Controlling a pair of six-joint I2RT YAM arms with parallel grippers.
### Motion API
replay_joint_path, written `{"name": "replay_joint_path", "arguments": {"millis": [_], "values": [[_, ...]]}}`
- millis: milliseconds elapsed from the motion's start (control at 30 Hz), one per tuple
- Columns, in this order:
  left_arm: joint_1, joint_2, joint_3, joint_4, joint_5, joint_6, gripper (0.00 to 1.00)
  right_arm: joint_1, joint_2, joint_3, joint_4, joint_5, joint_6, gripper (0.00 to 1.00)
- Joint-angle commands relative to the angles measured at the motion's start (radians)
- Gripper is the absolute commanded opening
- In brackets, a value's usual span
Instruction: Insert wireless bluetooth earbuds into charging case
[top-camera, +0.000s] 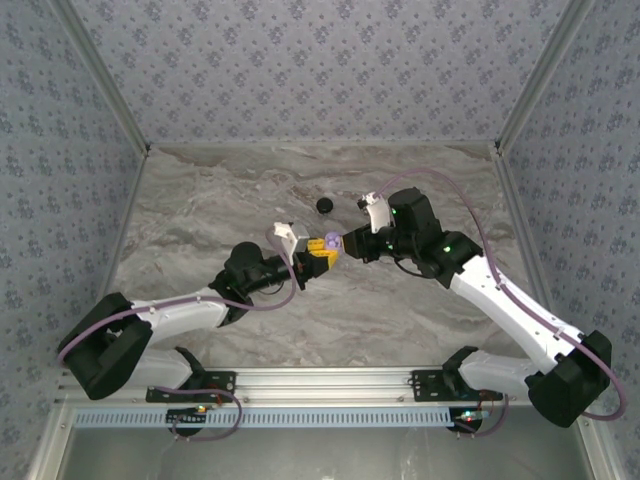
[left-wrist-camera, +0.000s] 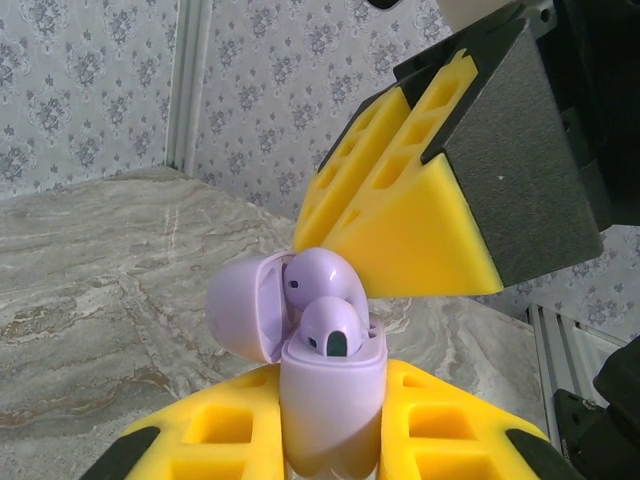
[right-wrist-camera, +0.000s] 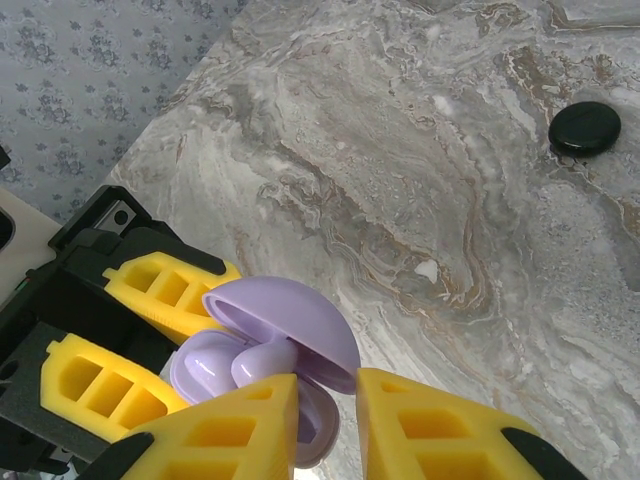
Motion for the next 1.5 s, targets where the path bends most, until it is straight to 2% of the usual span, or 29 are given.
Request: {"name": "replay_joint_path", "arguments": {"millis": [0, 267, 800, 1000, 1267, 1467], "values": [[-0.011, 0.008, 0.042, 0.049, 0.012, 0.022, 0.10, 0.021, 0.001, 0.044, -0.013, -0.023, -0.031, 0.24], [-0.011, -0.005, 0.033, 0.050, -0.036, 0.029, 0.10, 0.026, -0.009, 0.055, -0.060, 0.100, -0.026, 0.27], [-0.014, -0.012, 0.028, 0.032, -0.037, 0.041, 0.10, 0.026, -0.052, 0.038, -0.039, 0.143, 0.000, 0.29], [-0.015, -0.027, 0.029, 0.028, -0.008, 0.038, 0.10, -0.025, -0.044, 0.024, -0.064, 0.227, 0.051, 0.29], [-0.019, -0.040, 0.049, 0.028, 0.082, 0.026, 0.10, -0.171, -0.041, -0.044, -0.025, 0.010, 0.048, 0.23], [-0.026, -0.038, 0.069, 0.033, 0.134, 0.018, 0.10, -0.196, -0.032, -0.073, 0.024, -0.140, 0.025, 0.18]]}}
